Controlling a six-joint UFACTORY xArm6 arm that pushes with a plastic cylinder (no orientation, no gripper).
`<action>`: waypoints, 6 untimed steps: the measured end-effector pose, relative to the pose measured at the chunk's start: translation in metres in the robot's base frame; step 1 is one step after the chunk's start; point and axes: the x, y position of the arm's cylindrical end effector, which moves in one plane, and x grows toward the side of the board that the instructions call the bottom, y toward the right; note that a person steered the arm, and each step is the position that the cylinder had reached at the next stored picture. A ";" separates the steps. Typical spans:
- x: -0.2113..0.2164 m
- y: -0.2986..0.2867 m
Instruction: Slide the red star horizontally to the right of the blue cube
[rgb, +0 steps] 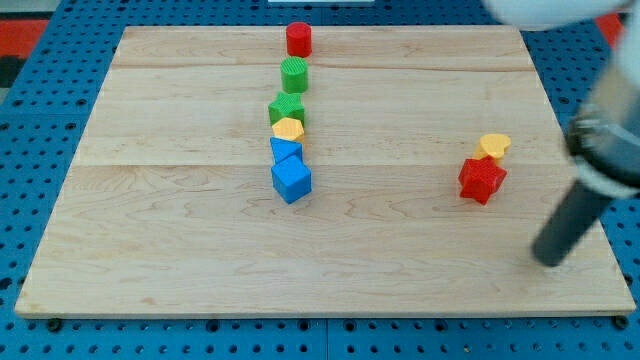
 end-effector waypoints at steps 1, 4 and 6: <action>-0.060 0.013; -0.066 -0.093; -0.118 -0.115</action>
